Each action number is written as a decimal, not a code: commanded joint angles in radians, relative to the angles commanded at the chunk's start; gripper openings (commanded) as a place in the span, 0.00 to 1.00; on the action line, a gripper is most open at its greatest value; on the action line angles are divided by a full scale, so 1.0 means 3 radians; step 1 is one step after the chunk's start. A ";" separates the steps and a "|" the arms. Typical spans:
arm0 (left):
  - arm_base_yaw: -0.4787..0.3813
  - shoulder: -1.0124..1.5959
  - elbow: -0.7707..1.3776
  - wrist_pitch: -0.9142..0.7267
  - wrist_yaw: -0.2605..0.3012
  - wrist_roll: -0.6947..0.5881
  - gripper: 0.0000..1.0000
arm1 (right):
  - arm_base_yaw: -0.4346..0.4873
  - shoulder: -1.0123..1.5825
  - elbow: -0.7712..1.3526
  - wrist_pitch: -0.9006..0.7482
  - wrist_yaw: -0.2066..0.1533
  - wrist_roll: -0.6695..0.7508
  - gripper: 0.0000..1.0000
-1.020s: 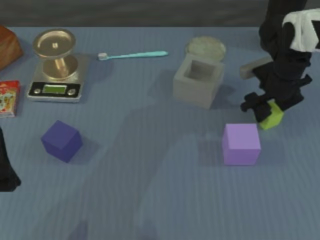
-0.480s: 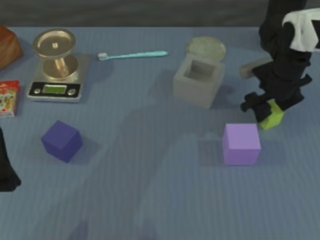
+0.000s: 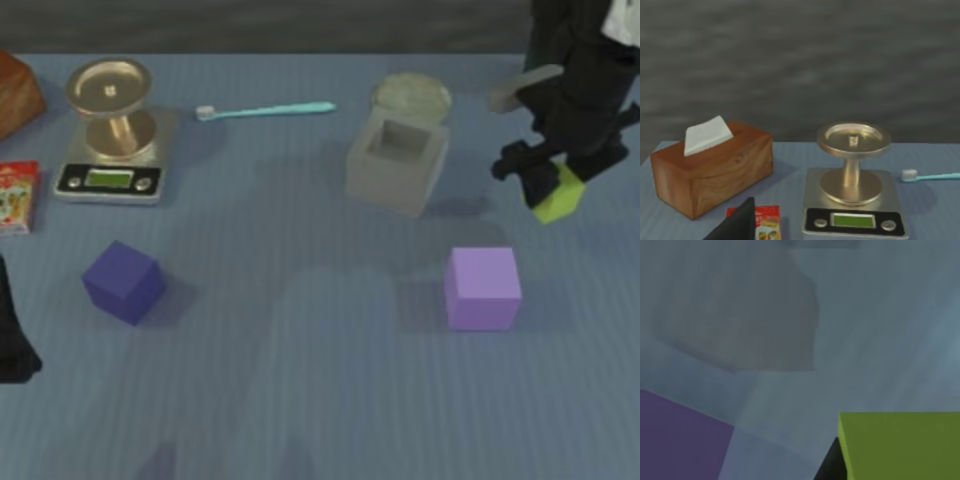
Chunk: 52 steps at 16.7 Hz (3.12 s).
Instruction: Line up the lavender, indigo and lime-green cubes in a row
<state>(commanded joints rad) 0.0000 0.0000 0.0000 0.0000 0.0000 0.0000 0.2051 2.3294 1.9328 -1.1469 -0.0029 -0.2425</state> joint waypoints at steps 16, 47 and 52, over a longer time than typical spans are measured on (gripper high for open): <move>0.0000 0.0000 0.0000 0.0000 0.0000 0.0000 1.00 | 0.0945 -0.0752 -0.1053 0.0215 0.0056 0.2070 0.00; 0.0000 0.0000 0.0000 0.0000 0.0000 0.0000 1.00 | 0.1410 -0.0852 -0.2082 0.1205 0.0094 0.2926 0.60; 0.0000 0.0000 0.0000 0.0000 0.0000 0.0000 1.00 | 0.1410 -0.0852 -0.2082 0.1205 0.0094 0.2926 0.98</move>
<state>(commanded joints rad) 0.0000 0.0000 0.0000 0.0000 0.0000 0.0000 0.6281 2.0739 1.3084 -0.7853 0.0254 0.6354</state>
